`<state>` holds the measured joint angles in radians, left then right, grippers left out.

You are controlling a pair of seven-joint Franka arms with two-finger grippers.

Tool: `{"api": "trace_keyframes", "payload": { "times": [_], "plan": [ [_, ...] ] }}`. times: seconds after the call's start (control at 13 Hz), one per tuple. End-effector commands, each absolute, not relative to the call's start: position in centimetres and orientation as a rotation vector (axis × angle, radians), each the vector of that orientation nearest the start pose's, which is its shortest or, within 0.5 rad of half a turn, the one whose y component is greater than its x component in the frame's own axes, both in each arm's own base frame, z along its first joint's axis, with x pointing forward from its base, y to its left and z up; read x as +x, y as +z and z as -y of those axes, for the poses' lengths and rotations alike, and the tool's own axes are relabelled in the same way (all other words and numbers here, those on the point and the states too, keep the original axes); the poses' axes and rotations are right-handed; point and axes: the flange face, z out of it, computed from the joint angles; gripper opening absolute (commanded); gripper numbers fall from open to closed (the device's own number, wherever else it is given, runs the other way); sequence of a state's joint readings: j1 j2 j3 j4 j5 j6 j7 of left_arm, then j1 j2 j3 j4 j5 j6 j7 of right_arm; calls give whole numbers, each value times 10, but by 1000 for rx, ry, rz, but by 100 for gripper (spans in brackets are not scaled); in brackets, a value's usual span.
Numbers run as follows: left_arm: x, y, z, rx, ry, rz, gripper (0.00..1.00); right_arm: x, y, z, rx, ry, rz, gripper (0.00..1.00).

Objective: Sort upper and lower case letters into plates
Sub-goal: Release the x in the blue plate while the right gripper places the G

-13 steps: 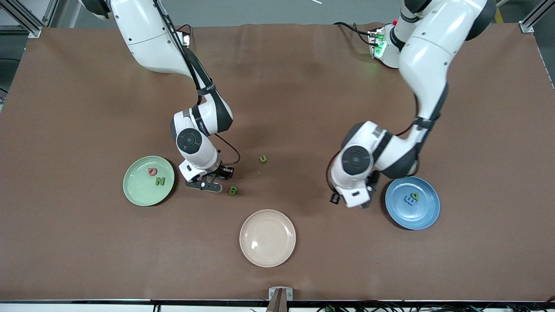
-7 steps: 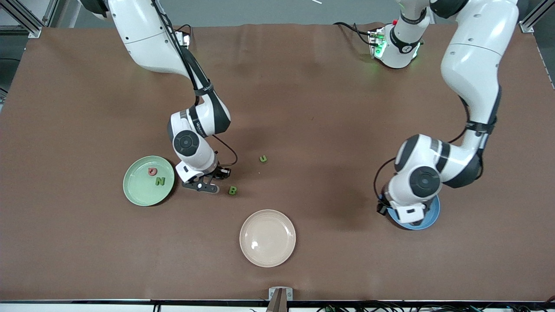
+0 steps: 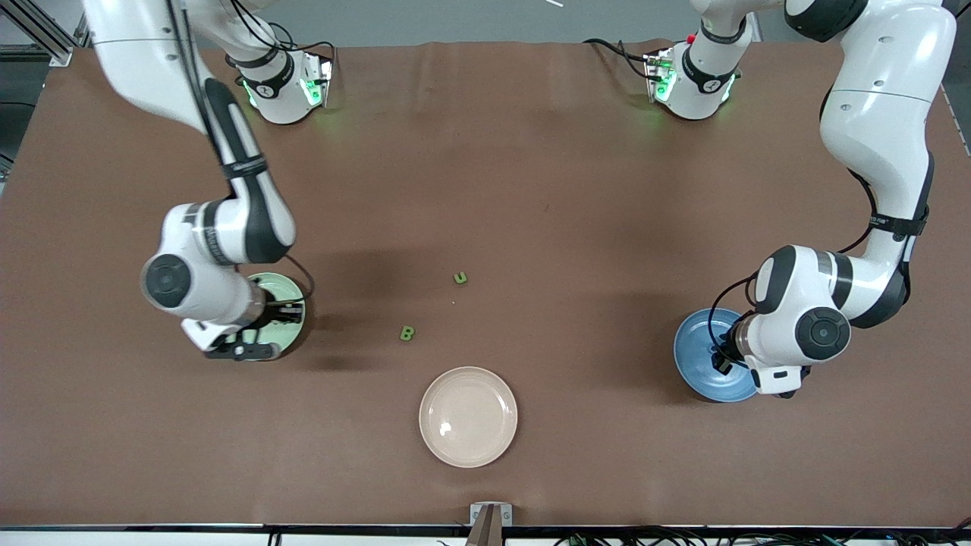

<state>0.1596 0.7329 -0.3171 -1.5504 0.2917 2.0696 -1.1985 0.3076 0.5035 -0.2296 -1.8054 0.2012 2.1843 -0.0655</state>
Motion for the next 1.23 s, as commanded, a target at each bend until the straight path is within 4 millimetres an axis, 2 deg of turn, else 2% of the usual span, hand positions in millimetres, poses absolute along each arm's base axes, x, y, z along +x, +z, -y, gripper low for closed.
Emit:
{"api": "trace_keyframes", "payload": {
  "times": [0.0, 0.08, 0.23, 0.46, 0.69, 0.77, 0.84, 0.92, 1.0, 1.07, 1.15],
  "plan": [
    [676, 222, 59, -2688, 161, 1340, 82, 634, 255, -15, -3061, 157, 173, 3],
    [677, 224, 60, -2690, 159, 1344, 100, 634, 248, 1, -3062, 154, 192, 3],
    [677, 229, 71, -2688, 154, 1363, 100, 634, 234, 8, -3077, 142, 193, 3],
    [666, 237, 141, -2725, 186, 1372, 100, 630, 198, 19, -3101, 133, 171, 4],
    [640, 244, 237, -2769, 190, 1311, 100, 627, 187, 20, -3106, 139, 166, 5],
    [627, 245, 272, -2787, 178, 1276, 100, 626, 187, 21, -3106, 141, 164, 12],
    [616, 245, 297, -2803, 170, 1239, 100, 626, 186, 21, -3104, 150, 164, 49],
    [597, 244, 336, -2840, 157, 1158, 99, 626, 187, 20, -3102, 155, 164, 99],
    [586, 245, 361, -2876, 134, 1139, 96, 627, 193, 18, -3098, 166, 156, 100],
    [569, 241, 398, -2932, 106, 1119, 88, 629, 204, 12, -3087, 182, 157, 100],
    [553, 238, 426, -2968, 89, 1113, 83, 633, 221, 6, -3071, 203, 131, 100]
  ]
}}
